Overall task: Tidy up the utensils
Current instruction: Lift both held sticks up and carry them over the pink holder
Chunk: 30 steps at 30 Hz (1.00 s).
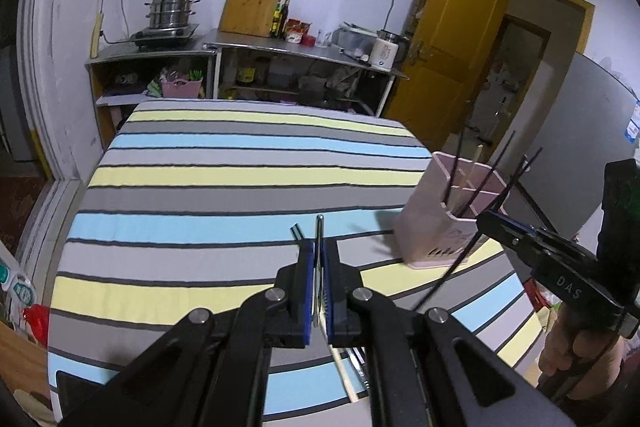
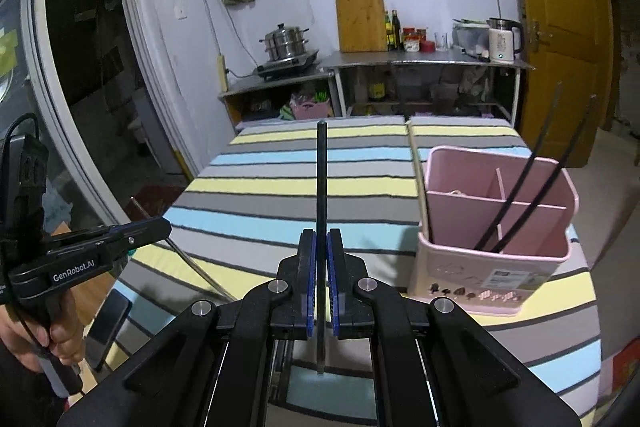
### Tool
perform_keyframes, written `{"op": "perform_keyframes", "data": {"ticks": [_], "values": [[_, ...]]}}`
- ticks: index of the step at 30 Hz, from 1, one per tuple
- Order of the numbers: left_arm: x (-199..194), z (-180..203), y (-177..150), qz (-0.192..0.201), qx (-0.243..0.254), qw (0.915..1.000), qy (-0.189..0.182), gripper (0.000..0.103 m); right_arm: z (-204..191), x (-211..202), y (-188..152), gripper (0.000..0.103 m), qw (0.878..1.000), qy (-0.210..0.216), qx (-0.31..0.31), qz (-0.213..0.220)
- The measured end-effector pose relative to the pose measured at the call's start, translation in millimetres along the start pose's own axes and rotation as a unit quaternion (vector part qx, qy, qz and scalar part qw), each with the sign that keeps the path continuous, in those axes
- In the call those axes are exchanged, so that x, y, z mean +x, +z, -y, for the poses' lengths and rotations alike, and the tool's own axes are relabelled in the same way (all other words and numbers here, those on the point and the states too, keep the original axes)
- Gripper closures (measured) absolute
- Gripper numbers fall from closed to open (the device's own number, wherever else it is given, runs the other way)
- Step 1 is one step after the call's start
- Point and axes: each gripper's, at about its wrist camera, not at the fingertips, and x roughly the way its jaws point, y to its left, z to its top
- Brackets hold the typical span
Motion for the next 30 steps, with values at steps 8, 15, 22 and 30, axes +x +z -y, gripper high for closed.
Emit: {"op": "perform_keyframes", "data": {"ticks": [8,15,22,30], "values": [[-2,27,13,0.004,0.019,0.9994,-0.03,0.098,10,-21,5,0.098,1.0,-0.008,0.006,0.02],[8,60,28,-0.001,0.036,0.9971,-0.068,0.098,26,-43,7,0.098,0.999,-0.024,0.017,0.037],[13,92,47,0.007,0.046,0.9932,-0.106,0.098,49,-69,17,0.098,0.996,-0.042,0.039,0.065],[14,114,82,0.032,0.042,0.9893,-0.136,0.098,69,-97,45,0.098,0.99,-0.059,0.046,0.116]]}}
